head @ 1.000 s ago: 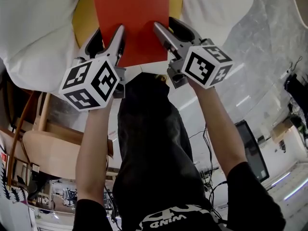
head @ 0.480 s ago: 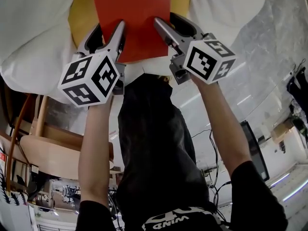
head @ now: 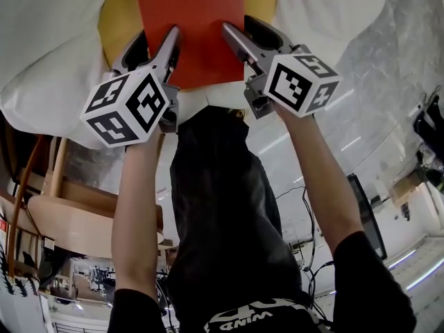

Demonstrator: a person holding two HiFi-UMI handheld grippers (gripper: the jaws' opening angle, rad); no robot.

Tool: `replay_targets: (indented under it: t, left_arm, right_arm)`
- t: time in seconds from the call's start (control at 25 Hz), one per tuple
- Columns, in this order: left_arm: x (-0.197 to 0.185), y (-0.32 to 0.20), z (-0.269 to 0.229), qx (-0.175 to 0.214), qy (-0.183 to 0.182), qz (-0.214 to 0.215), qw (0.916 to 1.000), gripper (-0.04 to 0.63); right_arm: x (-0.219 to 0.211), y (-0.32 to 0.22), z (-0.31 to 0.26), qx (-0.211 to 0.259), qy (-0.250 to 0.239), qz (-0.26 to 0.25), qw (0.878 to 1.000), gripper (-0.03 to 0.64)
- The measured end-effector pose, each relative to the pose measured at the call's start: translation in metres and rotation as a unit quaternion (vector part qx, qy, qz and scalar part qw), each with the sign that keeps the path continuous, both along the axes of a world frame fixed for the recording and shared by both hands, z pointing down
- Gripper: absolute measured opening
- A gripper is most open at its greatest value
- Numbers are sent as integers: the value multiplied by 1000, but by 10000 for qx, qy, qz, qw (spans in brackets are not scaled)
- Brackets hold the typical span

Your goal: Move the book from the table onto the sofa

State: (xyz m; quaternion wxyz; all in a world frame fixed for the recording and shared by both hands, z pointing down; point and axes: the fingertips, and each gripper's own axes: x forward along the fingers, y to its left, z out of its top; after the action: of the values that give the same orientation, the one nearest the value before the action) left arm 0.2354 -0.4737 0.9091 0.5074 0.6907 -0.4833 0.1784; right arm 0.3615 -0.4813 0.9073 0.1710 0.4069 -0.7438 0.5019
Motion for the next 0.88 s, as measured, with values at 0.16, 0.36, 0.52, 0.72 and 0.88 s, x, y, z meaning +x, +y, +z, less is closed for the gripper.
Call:
replay_targets:
  t: [0.16,0.36,0.52,0.72,0.88]
  left_arm:
    - [0,-2,-5,61,-90,138,9998,247]
    - [-4,-5,-22,182,-148,173,9996,247]
    - [-10,-5,-43,231,-243,151,9993,245]
    - [-4,0,-68,241,-286,277,9989,184]
    - [9,1,-92,254,-142,327,9990,116]
  right_arm:
    - [0,1,-3,-17,33,-98,9999,190]
    - [17,-1,-18,17,165,-4,9999,173]
    - [23,-5,-37,59,204,83,9997,166]
    - [10,-5,-63,71,58,-20,10000,122]
    - [1,-4,-86,64,50,-148,9999,62]
